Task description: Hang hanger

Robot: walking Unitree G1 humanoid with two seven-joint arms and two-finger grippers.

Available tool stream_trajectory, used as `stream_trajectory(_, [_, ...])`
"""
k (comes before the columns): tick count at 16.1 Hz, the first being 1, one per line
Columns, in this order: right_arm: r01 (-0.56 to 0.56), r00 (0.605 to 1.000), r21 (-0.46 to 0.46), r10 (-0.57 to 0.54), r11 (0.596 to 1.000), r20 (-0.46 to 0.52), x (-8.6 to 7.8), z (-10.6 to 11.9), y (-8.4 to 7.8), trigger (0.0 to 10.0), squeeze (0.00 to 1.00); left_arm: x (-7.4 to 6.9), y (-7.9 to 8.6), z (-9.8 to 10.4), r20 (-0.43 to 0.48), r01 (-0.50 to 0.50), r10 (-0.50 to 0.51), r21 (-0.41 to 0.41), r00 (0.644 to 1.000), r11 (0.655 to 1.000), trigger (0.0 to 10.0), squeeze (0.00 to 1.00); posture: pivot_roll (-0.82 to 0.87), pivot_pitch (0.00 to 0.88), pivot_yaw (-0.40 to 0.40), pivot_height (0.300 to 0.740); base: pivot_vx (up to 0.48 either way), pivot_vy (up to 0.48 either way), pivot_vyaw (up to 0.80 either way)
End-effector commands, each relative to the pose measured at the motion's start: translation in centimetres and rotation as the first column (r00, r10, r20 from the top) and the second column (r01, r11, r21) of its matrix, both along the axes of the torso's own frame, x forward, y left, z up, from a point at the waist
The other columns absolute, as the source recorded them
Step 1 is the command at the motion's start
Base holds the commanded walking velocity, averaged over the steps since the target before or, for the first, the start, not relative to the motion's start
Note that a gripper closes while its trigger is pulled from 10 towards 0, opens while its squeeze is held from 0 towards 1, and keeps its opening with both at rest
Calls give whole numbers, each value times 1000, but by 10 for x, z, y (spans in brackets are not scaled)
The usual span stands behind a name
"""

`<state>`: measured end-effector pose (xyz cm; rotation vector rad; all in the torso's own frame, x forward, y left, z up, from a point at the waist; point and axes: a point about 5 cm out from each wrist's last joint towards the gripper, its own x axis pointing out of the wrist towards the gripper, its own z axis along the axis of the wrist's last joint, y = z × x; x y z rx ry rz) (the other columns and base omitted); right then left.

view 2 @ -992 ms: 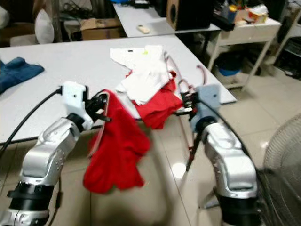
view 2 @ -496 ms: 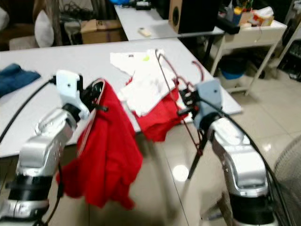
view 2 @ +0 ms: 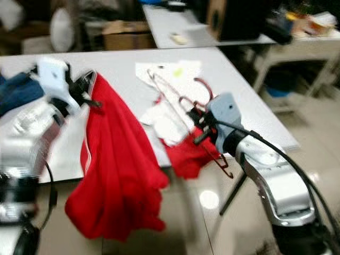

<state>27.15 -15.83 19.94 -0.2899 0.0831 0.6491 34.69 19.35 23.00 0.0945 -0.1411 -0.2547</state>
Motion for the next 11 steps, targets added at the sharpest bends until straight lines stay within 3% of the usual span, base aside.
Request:
stream_trajectory(1, [-76, 997, 18, 76, 997, 12, -5, 4, 9, 10000, 0, 1, 13, 20, 80, -29, 30, -13, 996, 999, 10000, 0, -58, 0, -4, 740, 394, 0, 0])
stream_trajectory(4, [-167, 986, -8, 167, 986, -3, -13, 12, -3, 10000, 0, 10, 0, 25, 60, 67, -66, -23, 996, 997, 10000, 0, -54, 0, 2, 740, 394, 0, 0])
stream_trajectory(6, [-330, 943, -62, 326, 942, -64, -37, 22, -18, 10000, 0, 20, -23, 20, 31, 165, -165, -16, 986, 986, 10000, 0, -71, 0, 19, 740, 369, 0, 0])
stream_trajectory(11, [-405, 913, -91, 398, 910, -88, -52, 41, -33, 10000, 0, 33, -50, 20, 1, 264, -264, 10, 964, 964, 10000, 0, -86, 0, 26, 740, 279, 0, 0])
